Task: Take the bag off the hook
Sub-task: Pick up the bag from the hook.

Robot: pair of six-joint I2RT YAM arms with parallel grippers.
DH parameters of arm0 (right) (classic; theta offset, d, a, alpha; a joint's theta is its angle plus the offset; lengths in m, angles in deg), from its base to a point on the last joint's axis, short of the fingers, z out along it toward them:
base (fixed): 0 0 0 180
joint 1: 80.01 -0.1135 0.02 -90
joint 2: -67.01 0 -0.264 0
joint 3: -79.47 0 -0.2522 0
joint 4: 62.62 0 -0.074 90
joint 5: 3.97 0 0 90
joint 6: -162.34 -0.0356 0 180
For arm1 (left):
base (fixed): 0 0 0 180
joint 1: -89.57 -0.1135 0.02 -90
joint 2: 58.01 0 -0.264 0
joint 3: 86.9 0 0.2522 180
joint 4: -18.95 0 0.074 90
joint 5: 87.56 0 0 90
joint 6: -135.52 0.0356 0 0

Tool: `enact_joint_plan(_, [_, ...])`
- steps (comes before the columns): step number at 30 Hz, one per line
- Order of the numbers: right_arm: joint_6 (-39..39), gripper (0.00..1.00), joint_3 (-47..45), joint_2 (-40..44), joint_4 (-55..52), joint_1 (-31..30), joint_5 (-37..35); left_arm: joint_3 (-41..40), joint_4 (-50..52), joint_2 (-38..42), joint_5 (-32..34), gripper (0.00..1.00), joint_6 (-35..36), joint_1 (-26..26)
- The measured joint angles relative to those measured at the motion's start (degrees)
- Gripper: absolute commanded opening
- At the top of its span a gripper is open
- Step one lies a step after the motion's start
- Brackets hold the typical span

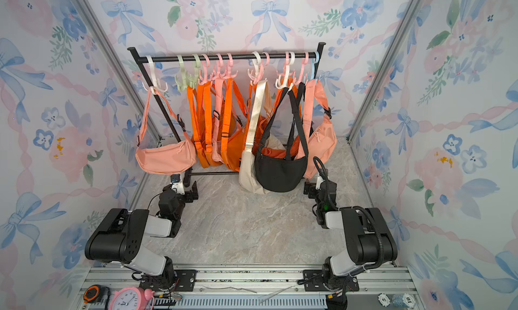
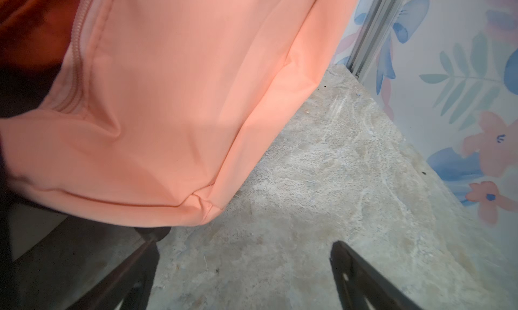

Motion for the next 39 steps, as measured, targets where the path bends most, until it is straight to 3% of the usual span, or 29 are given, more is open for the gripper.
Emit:
enact_joint_plan(31, [-0.02, 0.97, 0.24, 0.0, -1.36, 1.33, 3.28, 0.04, 0.07, 0.0, -1.46, 0.98, 0.0, -0.76])
enact_joint_plan(35, [-0.24, 0.97, 0.42, 0.94, -3.13, 1.25, 2.16, 2.32, 6.58, 2.49, -0.66, 0.98, -0.17, -0.76])
enact_joint_plan(39, [-0.26, 0.97, 1.99, 8.74, -11.02, 0.46, -0.59, 6.75, 14.51, 9.62, 1.16, 0.98, -0.26, -0.61])
